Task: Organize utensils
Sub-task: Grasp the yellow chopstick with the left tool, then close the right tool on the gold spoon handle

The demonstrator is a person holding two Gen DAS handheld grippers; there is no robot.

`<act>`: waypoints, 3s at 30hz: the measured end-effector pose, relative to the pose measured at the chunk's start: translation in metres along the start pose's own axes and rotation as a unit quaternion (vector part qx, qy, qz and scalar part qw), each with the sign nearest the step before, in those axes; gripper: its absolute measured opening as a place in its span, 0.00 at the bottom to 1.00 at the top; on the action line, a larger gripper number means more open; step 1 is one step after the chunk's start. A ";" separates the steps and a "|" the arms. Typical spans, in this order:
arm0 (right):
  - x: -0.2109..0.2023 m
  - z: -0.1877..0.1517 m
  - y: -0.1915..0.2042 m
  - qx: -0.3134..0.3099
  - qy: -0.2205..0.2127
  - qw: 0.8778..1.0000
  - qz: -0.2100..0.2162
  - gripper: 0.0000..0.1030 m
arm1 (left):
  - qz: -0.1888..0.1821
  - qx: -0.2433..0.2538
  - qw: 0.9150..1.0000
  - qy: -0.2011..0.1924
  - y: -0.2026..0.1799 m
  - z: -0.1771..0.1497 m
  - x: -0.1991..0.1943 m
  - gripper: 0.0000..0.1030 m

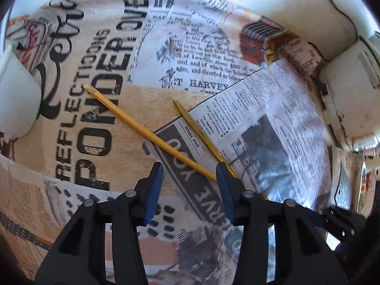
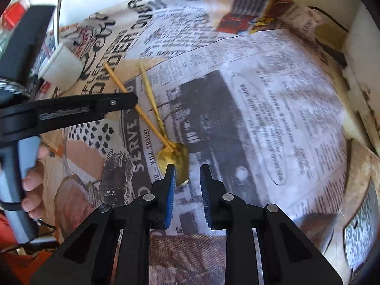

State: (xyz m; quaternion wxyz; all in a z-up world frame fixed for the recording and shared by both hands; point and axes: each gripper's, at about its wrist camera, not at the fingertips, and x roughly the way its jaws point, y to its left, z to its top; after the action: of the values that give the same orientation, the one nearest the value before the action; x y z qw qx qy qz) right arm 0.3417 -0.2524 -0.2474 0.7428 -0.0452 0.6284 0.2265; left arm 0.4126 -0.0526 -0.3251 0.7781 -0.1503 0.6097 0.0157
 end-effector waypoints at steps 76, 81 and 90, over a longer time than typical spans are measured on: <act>0.037 0.023 0.032 0.025 0.019 0.999 0.004 0.26 | 0.002 0.152 0.988 0.013 -0.056 0.006 0.015 0.03; 0.044 0.033 0.046 0.022 0.002 1.000 -0.014 0.27 | 0.012 0.145 0.989 -0.036 -0.021 -0.013 -0.022 0.03; 0.059 0.056 0.070 -0.007 -0.003 0.998 -0.069 0.09 | -0.007 0.096 0.993 -0.069 0.050 -0.040 -0.075 0.03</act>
State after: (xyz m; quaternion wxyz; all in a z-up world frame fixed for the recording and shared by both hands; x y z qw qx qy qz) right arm 0.3715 -0.1537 -0.2770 0.7581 -0.0930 0.6199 0.1797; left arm 0.3455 -0.0030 -0.2723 0.8294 -0.0776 0.5519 -0.0380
